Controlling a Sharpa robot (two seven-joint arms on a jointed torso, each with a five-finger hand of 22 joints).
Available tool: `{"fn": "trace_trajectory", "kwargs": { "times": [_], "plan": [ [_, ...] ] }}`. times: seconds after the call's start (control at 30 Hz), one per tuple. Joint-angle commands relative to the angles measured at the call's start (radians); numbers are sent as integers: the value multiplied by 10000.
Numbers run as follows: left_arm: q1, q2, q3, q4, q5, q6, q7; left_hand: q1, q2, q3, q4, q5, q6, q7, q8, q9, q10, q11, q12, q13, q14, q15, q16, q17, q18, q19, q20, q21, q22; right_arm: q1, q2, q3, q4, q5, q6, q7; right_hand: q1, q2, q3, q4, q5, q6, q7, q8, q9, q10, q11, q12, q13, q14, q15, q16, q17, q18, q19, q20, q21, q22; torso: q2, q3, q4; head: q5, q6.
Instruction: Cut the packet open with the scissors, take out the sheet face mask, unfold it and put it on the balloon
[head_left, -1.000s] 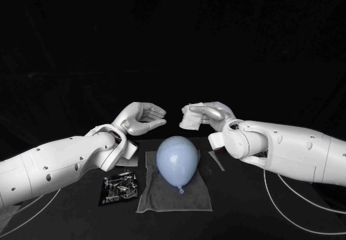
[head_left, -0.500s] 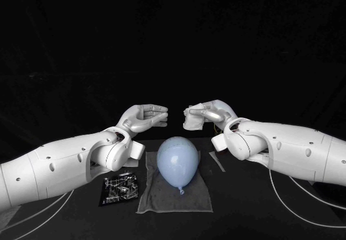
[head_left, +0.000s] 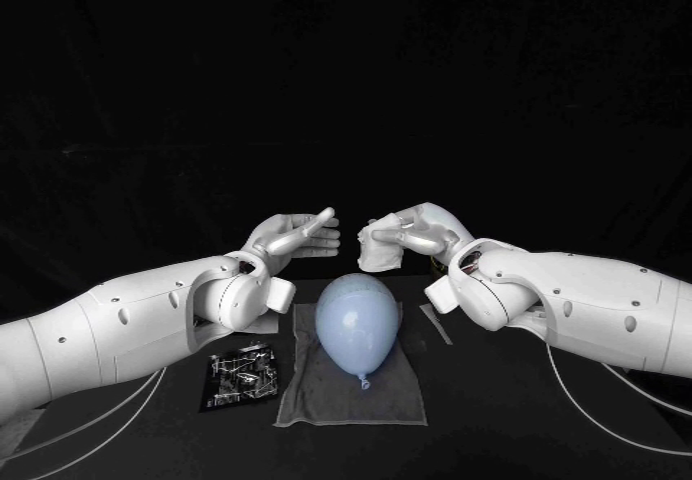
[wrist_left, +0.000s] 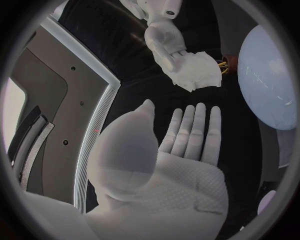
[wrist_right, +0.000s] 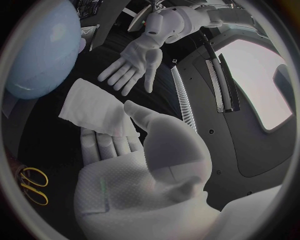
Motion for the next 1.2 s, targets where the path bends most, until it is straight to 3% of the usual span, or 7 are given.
{"fn": "trace_trajectory", "kwargs": {
  "times": [0.03,0.13,0.33,0.47,0.57,0.7,1.2],
  "plan": [
    [29,122,38,-258,128,909,-810,-321,87,-227,4,-14,111,687,8,-24,114,-20,-18,4,-60,43,-89,-28,-114,-133,-1,-16,-5,103,-105,34,344,-494,779,108,129,-43,91,-8,-54,83,-3,43,21,91,-9,37,13,88,-17,66,30,169,90,-18,43,16,-7,-4,-7,29,16],
    [64,248,61,-560,39,1345,-1111,-1203,473,-795,9,-17,126,776,-41,-92,84,47,-76,-5,-255,115,-219,-100,-173,-312,1,-27,-15,245,-231,46,659,-540,1210,32,238,-76,184,-11,-36,138,-33,96,56,167,-41,32,11,128,-45,105,71,167,141,-46,73,26,-16,-3,-1,65,27],
    [132,467,86,-979,-19,2540,-1774,-2166,968,-1450,20,-20,130,891,-65,-166,-136,158,-130,24,-605,231,-245,-187,-247,-384,-7,-7,-6,454,-375,57,960,-580,1923,-35,283,-147,207,-34,-49,145,-37,114,72,171,-42,14,5,113,-44,104,84,161,143,-53,74,25,-14,-9,5,159,78],
    [148,557,93,-1043,-17,3366,-2143,-2626,1214,-1776,21,-21,431,796,138,-124,189,45,90,59,-287,109,43,-98,-120,192,-22,93,50,502,-387,59,1026,-581,2184,-36,297,-155,216,-39,-48,152,-40,121,78,177,-44,13,6,110,-45,104,88,161,143,-54,74,24,-1,-8,7,229,75],
    [153,606,96,-1078,101,3875,-2303,-3007,1455,-2114,14,-27,1008,545,462,-27,853,-202,339,145,151,-106,358,61,107,539,-29,194,75,520,-371,60,1069,-581,2315,-33,300,-160,217,-40,-50,155,-40,123,79,179,-44,13,6,109,-45,104,89,160,142,-54,74,24,6,1,6,251,76],
    [158,652,102,-1151,542,4396,-2298,-3210,1729,-2428,22,-28,1422,337,635,53,1396,-396,392,202,318,-251,512,200,239,710,-18,185,54,531,-349,61,1114,-577,2438,-70,320,-183,226,-50,-56,161,-42,133,87,183,-46,9,5,104,-45,103,94,159,141,-55,73,23,-1,-2,-6,286,77],
    [181,667,127,-1294,961,4743,-2673,-3920,2529,-3777,18,-28,1755,297,592,161,1972,-480,13,223,553,-371,825,607,454,1083,-19,115,52,562,-464,67,1283,-505,2267,-68,414,-277,290,-57,-44,137,-56,158,126,160,-47,-20,-3,225,-79,190,168,167,238,-87,134,46,-8,6,-4,282,32]
  ]
}}
